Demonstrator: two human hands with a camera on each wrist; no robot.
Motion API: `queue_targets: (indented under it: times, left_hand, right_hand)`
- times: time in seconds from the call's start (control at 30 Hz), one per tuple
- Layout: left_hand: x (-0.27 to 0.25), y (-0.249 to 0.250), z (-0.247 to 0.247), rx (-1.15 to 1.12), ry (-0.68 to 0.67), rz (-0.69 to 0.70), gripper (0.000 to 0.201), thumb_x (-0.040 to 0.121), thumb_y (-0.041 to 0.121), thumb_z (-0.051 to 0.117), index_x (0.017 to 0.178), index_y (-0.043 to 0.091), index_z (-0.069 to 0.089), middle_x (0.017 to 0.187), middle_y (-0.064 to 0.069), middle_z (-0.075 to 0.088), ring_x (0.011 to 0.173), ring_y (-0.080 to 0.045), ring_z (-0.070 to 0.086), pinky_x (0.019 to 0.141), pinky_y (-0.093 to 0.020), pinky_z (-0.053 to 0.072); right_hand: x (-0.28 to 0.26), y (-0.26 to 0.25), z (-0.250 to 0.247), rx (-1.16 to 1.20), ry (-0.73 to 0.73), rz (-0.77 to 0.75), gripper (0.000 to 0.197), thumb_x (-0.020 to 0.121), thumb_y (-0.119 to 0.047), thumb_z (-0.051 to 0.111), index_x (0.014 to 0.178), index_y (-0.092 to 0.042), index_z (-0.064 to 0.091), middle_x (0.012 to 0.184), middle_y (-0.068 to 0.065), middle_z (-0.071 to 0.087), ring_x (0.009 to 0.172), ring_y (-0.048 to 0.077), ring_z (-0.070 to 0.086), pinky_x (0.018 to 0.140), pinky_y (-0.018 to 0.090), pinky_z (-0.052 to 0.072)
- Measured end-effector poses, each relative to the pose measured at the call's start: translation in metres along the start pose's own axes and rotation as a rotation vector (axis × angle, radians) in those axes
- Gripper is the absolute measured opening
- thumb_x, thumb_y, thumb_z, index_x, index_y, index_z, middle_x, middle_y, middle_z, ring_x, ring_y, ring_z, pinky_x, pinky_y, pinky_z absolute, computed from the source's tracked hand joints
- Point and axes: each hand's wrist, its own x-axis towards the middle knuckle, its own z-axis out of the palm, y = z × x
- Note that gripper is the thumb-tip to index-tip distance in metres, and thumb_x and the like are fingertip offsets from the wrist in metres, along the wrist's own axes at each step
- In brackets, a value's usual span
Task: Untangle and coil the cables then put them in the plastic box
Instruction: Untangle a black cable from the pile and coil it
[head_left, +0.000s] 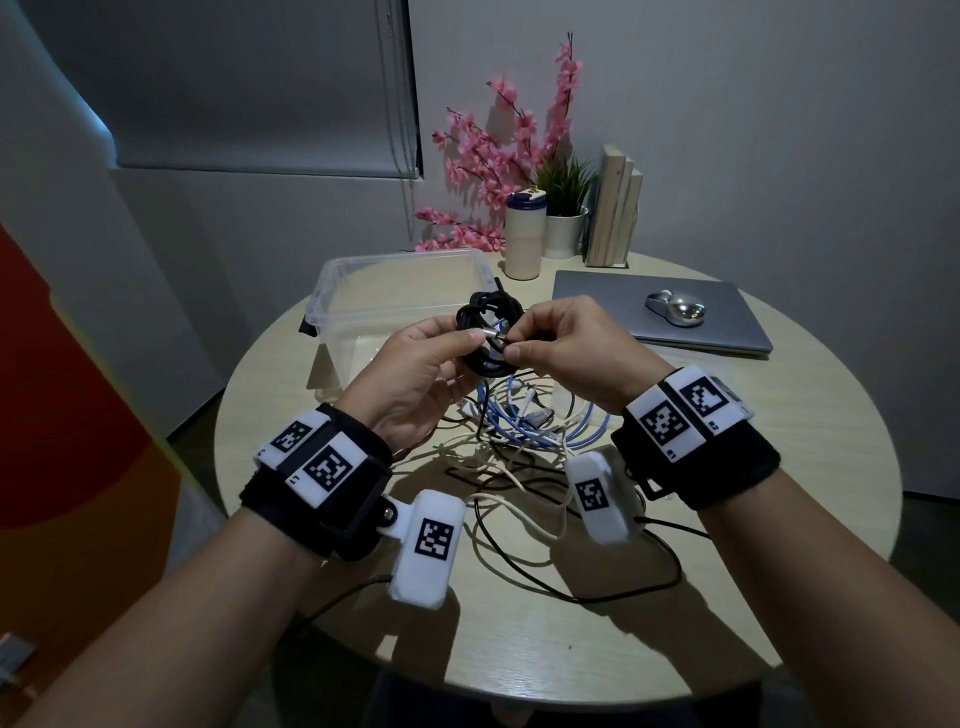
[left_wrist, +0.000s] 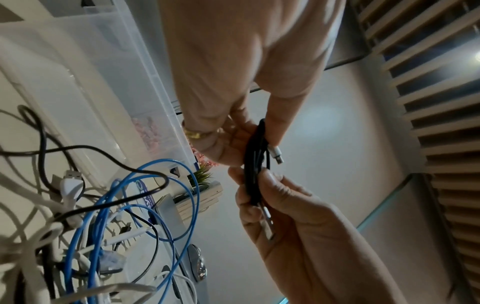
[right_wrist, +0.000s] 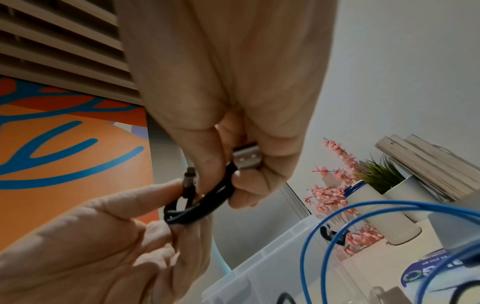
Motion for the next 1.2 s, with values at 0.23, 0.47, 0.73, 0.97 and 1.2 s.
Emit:
queue_targets:
  times: [0.23, 0.47, 0.73, 0.97, 1.2]
  left_hand:
    - [-0.002, -0.001, -0.007, 0.113, -0.014, -0.014, 0.01, 0.092, -0.001, 0.052, 0.091, 0.009, 0.057, 0.077, -0.005, 0.065, 0.068, -0.012, 0.063, 0.068, -0.023, 0.051]
    - [0.0, -0.011, -0.003, 0.281, 0.155, 0.145, 0.016, 0.087, -0.005, 0.059, 0.085, 0.011, 0.056, 0.079, -0.006, 0.062, 0.063, -0.013, 0.064, 0.061, -0.023, 0.056]
    - [0.0, -0.009, 0.004, 0.338, 0.069, 0.181, 0.025, 0.094, -0.005, 0.042, 0.087, 0.003, 0.064, 0.081, -0.011, 0.064, 0.076, -0.021, 0.061, 0.074, -0.03, 0.056]
    - [0.009, -0.014, 0.005, 0.5, 0.147, 0.272, 0.027, 0.092, 0.004, 0.052, 0.085, 0.023, 0.071, 0.076, 0.0, 0.069, 0.077, -0.022, 0.066, 0.082, -0.044, 0.057]
    - [0.009, -0.01, 0.006, 0.461, 0.096, 0.228, 0.031, 0.092, -0.007, 0.047, 0.098, 0.017, 0.065, 0.076, 0.004, 0.066, 0.076, -0.017, 0.064, 0.076, -0.03, 0.056]
  right_hand:
    - [-0.006, -0.003, 0.005, -0.052, -0.065, -0.002, 0.016, 0.092, -0.014, 0.058, 0.077, -0.017, 0.063, 0.067, 0.002, 0.055, 0.062, 0.016, 0.043, 0.06, 0.031, 0.035]
    - [-0.009, -0.007, 0.009, -0.035, -0.075, -0.008, 0.007, 0.083, -0.01, 0.07, 0.077, -0.011, 0.067, 0.068, 0.004, 0.06, 0.057, 0.014, 0.05, 0.056, 0.028, 0.043]
    - [-0.006, -0.003, 0.01, -0.09, 0.021, -0.025, 0.016, 0.074, -0.005, 0.077, 0.066, -0.016, 0.07, 0.071, 0.008, 0.067, 0.052, 0.015, 0.063, 0.063, 0.035, 0.055]
    - [-0.008, -0.001, 0.01, -0.026, -0.035, -0.064, 0.014, 0.073, -0.007, 0.078, 0.078, -0.02, 0.076, 0.072, 0.0, 0.069, 0.063, 0.014, 0.063, 0.073, 0.039, 0.054]
    - [-0.01, 0.0, 0.003, 0.484, 0.007, 0.018, 0.034, 0.08, 0.019, 0.056, 0.073, -0.013, 0.05, 0.076, 0.011, 0.059, 0.068, 0.019, 0.058, 0.063, 0.035, 0.046]
